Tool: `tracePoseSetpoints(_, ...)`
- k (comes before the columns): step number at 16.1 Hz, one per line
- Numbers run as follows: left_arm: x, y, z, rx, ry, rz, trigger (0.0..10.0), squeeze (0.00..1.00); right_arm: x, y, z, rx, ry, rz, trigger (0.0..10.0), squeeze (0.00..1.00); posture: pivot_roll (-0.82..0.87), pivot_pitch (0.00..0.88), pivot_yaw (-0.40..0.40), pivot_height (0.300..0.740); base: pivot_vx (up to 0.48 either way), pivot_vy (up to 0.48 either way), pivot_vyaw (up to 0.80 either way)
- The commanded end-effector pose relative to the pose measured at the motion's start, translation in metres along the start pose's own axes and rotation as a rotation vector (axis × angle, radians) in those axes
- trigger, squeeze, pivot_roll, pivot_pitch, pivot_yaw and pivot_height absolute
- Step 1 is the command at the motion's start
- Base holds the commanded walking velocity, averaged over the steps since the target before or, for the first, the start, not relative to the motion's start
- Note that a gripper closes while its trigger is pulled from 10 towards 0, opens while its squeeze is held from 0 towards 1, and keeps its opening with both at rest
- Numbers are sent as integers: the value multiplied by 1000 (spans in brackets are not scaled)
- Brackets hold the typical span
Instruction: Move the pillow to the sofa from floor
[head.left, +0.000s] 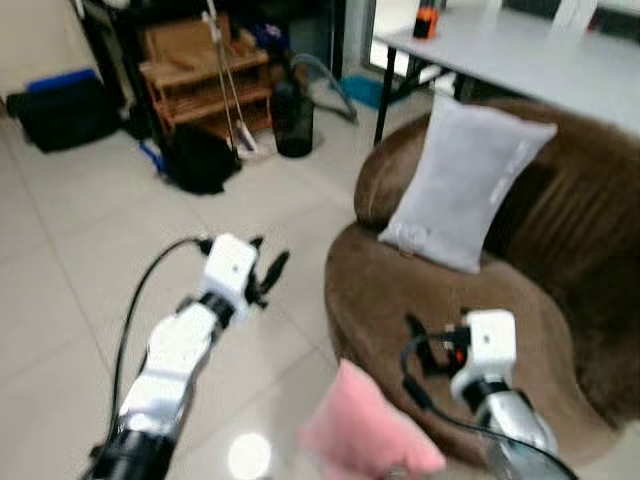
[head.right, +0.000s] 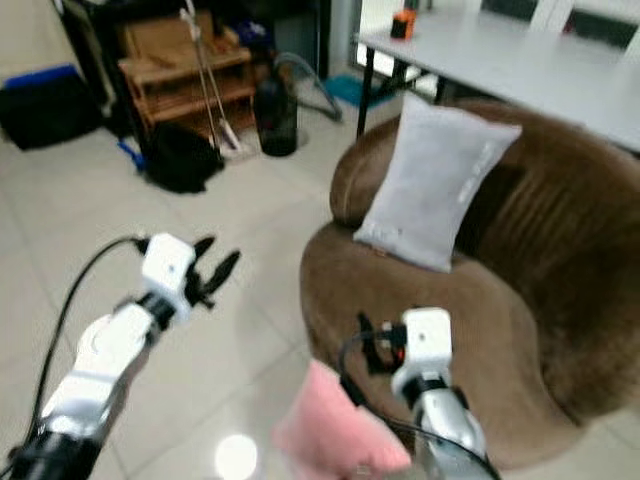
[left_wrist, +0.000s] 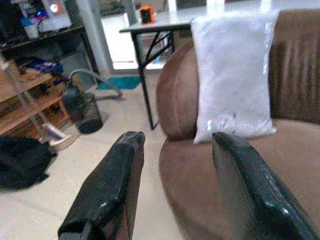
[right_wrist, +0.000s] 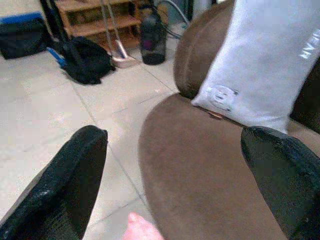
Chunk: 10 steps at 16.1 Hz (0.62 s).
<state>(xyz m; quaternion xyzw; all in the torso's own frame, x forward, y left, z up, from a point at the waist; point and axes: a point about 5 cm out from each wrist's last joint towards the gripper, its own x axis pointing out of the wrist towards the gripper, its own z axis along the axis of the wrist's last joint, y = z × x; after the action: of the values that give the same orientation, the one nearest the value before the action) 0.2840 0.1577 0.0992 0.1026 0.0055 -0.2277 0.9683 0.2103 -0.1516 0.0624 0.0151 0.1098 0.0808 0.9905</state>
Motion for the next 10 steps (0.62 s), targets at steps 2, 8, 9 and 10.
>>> tracePoseSetpoints(2, -3, 2, 1, -24, -16, -2, 10000, 0, 2, 1, 2, 17, -14, 3, 10000, 0, 65, 18, 9, 665, 0, 0, 0)
tracePoseSetpoints(8, -9, 0, -6, -48, 8, -9, 10000, 0, 6, 3, 4, 18, -27, 16, 10000, 0, 67, 14, -3, 600, 0, 0, 0)
tracePoseSetpoints(9, -9, 0, -6, -49, 7, -7, 10000, 0, 7, 3, 4, 16, -29, 16, 10000, 0, 67, 14, -3, 585, 0, 0, 0)
tracePoseSetpoints(10, -9, 0, -6, -50, 6, -7, 10000, 0, 7, 3, 4, 15, -30, 16, 10000, 0, 67, 14, -3, 580, 0, 0, 0)
